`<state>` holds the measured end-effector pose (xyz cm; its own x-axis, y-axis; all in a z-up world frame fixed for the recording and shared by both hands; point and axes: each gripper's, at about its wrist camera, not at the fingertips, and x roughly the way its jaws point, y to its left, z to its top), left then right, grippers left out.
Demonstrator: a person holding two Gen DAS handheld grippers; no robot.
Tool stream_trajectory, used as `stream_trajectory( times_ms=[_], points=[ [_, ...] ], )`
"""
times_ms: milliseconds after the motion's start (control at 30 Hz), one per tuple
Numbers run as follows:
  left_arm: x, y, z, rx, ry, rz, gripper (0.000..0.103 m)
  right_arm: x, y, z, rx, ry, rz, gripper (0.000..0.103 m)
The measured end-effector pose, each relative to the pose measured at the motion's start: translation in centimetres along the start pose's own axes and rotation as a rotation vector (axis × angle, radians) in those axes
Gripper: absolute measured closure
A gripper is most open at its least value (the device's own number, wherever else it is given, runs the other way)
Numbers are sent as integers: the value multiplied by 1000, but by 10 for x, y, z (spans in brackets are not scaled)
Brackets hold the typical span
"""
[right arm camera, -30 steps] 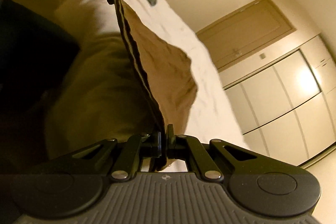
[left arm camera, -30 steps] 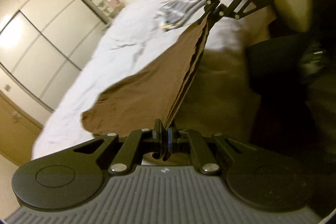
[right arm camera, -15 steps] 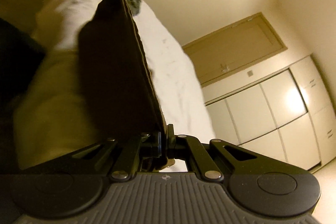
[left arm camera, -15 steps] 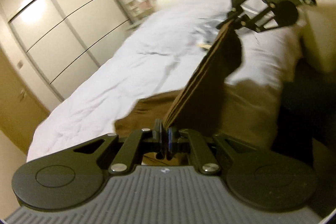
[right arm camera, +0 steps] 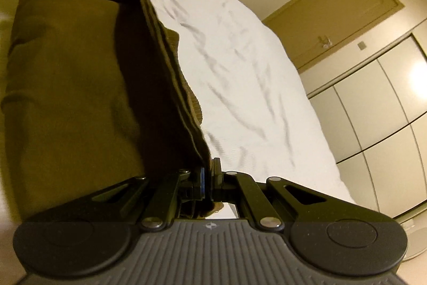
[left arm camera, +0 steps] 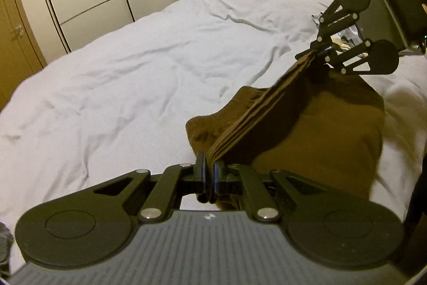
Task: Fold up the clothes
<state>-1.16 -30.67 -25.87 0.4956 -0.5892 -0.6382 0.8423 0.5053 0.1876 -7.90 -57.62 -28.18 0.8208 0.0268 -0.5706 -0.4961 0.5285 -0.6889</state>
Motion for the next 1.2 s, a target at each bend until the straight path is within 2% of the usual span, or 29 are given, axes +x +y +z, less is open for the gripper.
stream_trajectory(
  times_ms=[100, 167, 200, 233, 267, 333, 400, 500, 567, 633, 733, 800, 833, 867, 1000, 1133, 1200],
  points=[
    [9, 11, -3, -58, 10, -30, 98, 9, -14, -1, 66, -12, 20, 103],
    [18, 22, -5, -118, 26, -50, 91, 22, -25, 1, 100, 12, 60, 99],
    [22, 29, -6, -160, 29, -49, 81, 28, -29, 1, 115, 24, 75, 88],
    [24, 38, -8, -217, 27, -45, 76, 34, -31, 0, 128, 33, 75, 77],
    [24, 47, -11, -282, 21, -46, 72, 40, -36, -2, 155, 37, 73, 75],
    [21, 63, -19, -400, 4, -52, 72, 52, -48, -6, 242, 40, 79, 75],
    [18, 73, -26, -472, -5, -31, 72, 54, -59, -8, 360, 37, 90, 75],
    [8, 77, -32, -510, -15, 31, 78, 43, -65, -12, 465, 41, 64, 75],
    [-7, 70, -34, -494, -46, 48, 78, 32, -70, -9, 508, 30, 39, 75],
    [-25, 52, -34, -427, -74, 77, 78, 6, -62, -21, 576, -8, 58, 75],
    [-51, 13, -34, -252, -123, 110, 72, -34, -35, -32, 638, -72, 88, 74],
    [-70, -21, -37, -103, -155, 126, 50, -54, -13, -33, 617, -96, 83, 71],
    [-79, -40, -39, -25, -170, 134, 45, -63, -1, -33, 596, -103, 76, 67],
    [-85, -60, -44, 65, -180, 140, 40, -72, 11, -34, 569, -109, 66, 66],
    [-84, -137, -64, 452, -155, 181, 39, -106, 68, -38, 358, -109, 19, 56],
    [-41, -187, -89, 795, -51, 303, 39, -99, 109, -33, 151, -89, -7, 52],
    [-18, -196, -97, 910, -14, 363, 39, -90, 119, -28, 85, -84, -25, 48]
  ],
)
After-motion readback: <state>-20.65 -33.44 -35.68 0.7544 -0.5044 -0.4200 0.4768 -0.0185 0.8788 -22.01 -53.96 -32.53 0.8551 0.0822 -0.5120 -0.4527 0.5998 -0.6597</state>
